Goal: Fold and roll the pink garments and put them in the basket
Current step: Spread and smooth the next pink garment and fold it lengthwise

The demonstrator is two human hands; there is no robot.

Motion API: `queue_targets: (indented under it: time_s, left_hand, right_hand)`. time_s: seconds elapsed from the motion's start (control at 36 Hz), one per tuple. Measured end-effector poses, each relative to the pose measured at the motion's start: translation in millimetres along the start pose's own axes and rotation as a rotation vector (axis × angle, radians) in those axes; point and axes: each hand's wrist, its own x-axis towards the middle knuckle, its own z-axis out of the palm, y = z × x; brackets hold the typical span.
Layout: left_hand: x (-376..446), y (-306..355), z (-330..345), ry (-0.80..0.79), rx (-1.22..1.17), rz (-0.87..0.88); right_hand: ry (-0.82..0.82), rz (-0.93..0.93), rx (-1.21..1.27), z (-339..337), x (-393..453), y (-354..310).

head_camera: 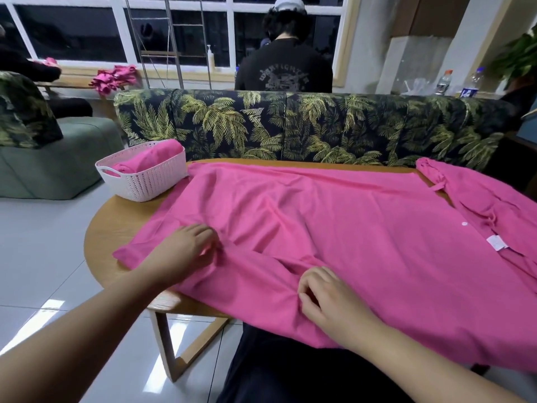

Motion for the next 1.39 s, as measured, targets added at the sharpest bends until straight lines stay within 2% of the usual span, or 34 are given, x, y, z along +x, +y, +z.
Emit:
queue_targets:
  time_s: [0.25, 0.36, 0.47, 0.58, 0.64, 0.69, 0.83, 0.92, 0.94, 1.06, 1.11, 1.17, 1.22, 1.31, 1.39]
  left_hand:
    - [-29, 12, -38, 0.161, -0.048, -0.002]
    - [-51, 21, -49, 0.125, -0.076, -0.108]
    - [-79, 32, -63, 0.079, 0.023, -0.113]
    - [-110, 34, -74, 0.110, 0.175, 0.016]
    - [-126, 29, -67, 0.056, 0.181, 0.096]
    - [-140, 26, -58, -0.018, 0.191, 0.097]
    - [-171, 14, -46, -0.170, 0.235, -0.082]
    - [-172, 8, -42, -0.325, 0.261, -0.281]
    - [-169, 8, -42, -0.325, 0.235, -0.343]
    - [-162, -14, -37, -0.108, 0.024, -0.521]
    - [-155, -27, -30, -0.075, -0.034, -0.713]
    - [-148, -35, -22, -0.052, -0.198, -0.935]
    - [-142, -38, -17, -0.045, -0.372, -1.064]
    - [-137, -36, -21, 0.006, -0.466, -1.079]
    - [-136, -31, -36, 0.091, -0.453, -0.980]
  right_hand:
    - [0.114, -0.097, 0.022, -8, -7, -22]
    - [0.098, -0.070, 0.075, -9, -13, -28]
    - [0.042, -0.071, 0.029, -7, -23, -33]
    - [-0.035, -0.027, -0.012, -4, -31, -39]
    - [-0.011, -0.082, -0.013, 1, -33, -41]
    - [-0.048, -0.104, -0.033, 7, -33, -42]
    - [-0.241, -0.140, -0.051, 13, -31, -43]
    - [-0.250, -0.136, -0.071, 11, -25, -43]
    - [-0.230, -0.138, -0.072, 9, -22, -44]
    - [-0.158, -0.153, -0.077, 4, 1, -39]
    - [-0.131, -0.164, -0.050, 5, 18, -31]
    - [-0.125, -0.163, -0.067, 9, 37, -23]
    - [-0.131, -0.136, -0.097, 14, 59, -15]
    - [-0.149, -0.081, -0.141, 25, 91, -7]
    - [-0.189, -0.079, -0.175, 34, 119, -6]
